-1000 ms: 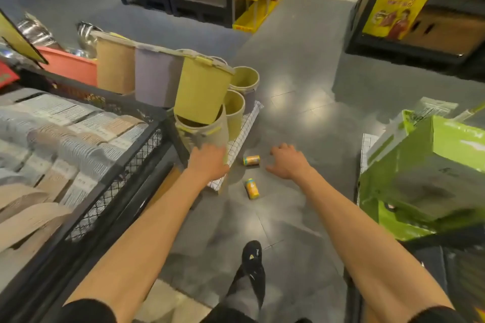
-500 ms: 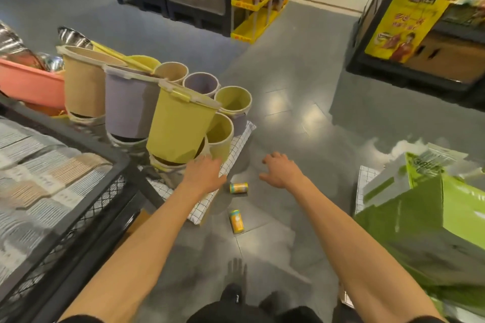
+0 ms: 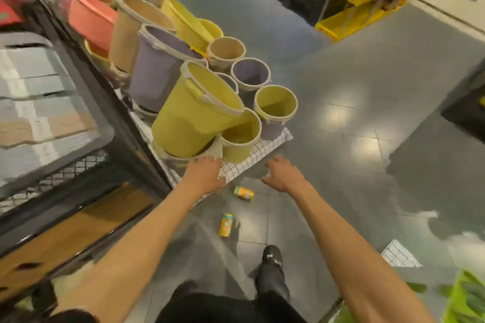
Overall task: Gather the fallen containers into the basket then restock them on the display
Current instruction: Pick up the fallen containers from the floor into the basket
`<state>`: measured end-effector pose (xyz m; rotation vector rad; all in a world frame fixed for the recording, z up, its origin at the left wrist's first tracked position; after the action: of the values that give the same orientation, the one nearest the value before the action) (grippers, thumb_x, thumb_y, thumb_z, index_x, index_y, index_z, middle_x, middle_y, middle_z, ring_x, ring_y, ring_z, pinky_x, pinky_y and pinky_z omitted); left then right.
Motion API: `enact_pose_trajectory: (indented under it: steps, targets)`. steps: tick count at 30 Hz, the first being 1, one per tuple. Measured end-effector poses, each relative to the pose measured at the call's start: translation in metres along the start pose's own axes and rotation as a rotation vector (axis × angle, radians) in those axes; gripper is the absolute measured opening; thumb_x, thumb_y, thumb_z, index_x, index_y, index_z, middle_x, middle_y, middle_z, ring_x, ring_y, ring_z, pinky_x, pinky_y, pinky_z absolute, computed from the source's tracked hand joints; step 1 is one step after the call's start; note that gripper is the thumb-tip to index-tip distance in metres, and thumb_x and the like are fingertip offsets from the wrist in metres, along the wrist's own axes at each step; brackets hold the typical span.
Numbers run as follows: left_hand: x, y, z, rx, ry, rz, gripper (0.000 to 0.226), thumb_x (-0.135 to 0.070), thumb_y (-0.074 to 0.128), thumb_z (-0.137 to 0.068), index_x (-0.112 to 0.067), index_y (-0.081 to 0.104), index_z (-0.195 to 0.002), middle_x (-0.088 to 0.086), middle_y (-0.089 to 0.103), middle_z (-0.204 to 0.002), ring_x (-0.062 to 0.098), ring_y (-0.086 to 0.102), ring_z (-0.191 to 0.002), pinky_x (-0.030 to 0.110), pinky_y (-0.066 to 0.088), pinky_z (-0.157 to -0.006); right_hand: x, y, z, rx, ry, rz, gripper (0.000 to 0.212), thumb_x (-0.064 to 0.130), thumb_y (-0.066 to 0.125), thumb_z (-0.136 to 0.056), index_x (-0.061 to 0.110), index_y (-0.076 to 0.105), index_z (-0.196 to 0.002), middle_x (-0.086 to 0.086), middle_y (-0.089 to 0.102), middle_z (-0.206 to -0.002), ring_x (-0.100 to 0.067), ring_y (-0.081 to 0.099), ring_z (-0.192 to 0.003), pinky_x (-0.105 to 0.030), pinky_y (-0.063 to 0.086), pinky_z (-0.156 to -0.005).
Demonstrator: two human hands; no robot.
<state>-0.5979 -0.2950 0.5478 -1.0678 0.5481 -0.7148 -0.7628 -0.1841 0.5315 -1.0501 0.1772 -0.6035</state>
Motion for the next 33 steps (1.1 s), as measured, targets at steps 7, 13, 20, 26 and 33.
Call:
enact_pose_trajectory:
  steps: [7, 13, 20, 26, 33]
  targets:
    - [-0.021, 0.029, -0.022, 0.032, -0.256, 0.127, 0.051, -0.053, 0.047, -0.095, -0.015, 0.054, -0.127, 0.012, 0.054, -0.133, 0.032, 0.047, -0.125, 0.045, 0.044, -0.096, -0.024, 0.009, -0.059, 0.148, -0.203, 0.077, 0.055, 0.043, 0.057, -0.090, 0.013, 0.050, -0.136, -0.014, 0.047, -0.140, -0.034, 0.041, -0.130, -0.048, 0.040, -0.105]
    - [-0.033, 0.074, -0.035, 0.114, -0.371, 0.277, 0.045, -0.045, 0.050, -0.090, -0.015, 0.053, -0.124, 0.012, 0.057, -0.128, 0.034, 0.052, -0.118, 0.044, 0.044, -0.091, -0.045, 0.042, -0.091, 0.222, -0.241, 0.119, 0.058, 0.047, 0.055, -0.094, 0.012, 0.047, -0.139, -0.016, 0.046, -0.138, -0.035, 0.045, -0.127, -0.044, 0.041, -0.099]
    - [-0.020, 0.157, -0.057, 0.171, -0.413, 0.378, 0.041, -0.037, 0.054, -0.087, -0.010, 0.058, -0.117, 0.013, 0.060, -0.122, 0.034, 0.056, -0.112, 0.041, 0.047, -0.087, -0.054, 0.109, -0.139, 0.292, -0.222, 0.096, 0.054, 0.045, 0.053, -0.095, 0.011, 0.047, -0.137, -0.018, 0.047, -0.138, -0.037, 0.047, -0.125, -0.044, 0.043, -0.101]
    - [0.000, 0.274, -0.095, 0.218, -0.449, 0.424, 0.044, -0.040, 0.053, -0.091, -0.011, 0.057, -0.124, 0.015, 0.059, -0.127, 0.035, 0.054, -0.118, 0.041, 0.046, -0.090, -0.052, 0.214, -0.207, 0.328, -0.203, 0.104, 0.054, 0.042, 0.052, -0.097, 0.011, 0.044, -0.140, -0.018, 0.042, -0.144, -0.034, 0.037, -0.135, -0.044, 0.037, -0.108]
    - [0.022, 0.435, -0.159, 0.268, -0.425, 0.487, 0.040, -0.044, 0.051, -0.095, -0.016, 0.053, -0.124, 0.011, 0.055, -0.130, 0.031, 0.051, -0.120, 0.041, 0.047, -0.095, -0.055, 0.346, -0.305, 0.283, -0.211, 0.130, 0.055, 0.044, 0.054, -0.095, 0.011, 0.046, -0.139, -0.018, 0.045, -0.139, -0.037, 0.041, -0.130, -0.041, 0.039, -0.101]
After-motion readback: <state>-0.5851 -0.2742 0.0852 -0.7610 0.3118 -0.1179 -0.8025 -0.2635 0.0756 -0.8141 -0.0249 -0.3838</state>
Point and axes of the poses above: each hand's wrist, its own z-axis away from the middle knuckle, its own y-axis out of the palm, x = y × z, the point moved 9 cm from there along -z, towards the middle knuckle
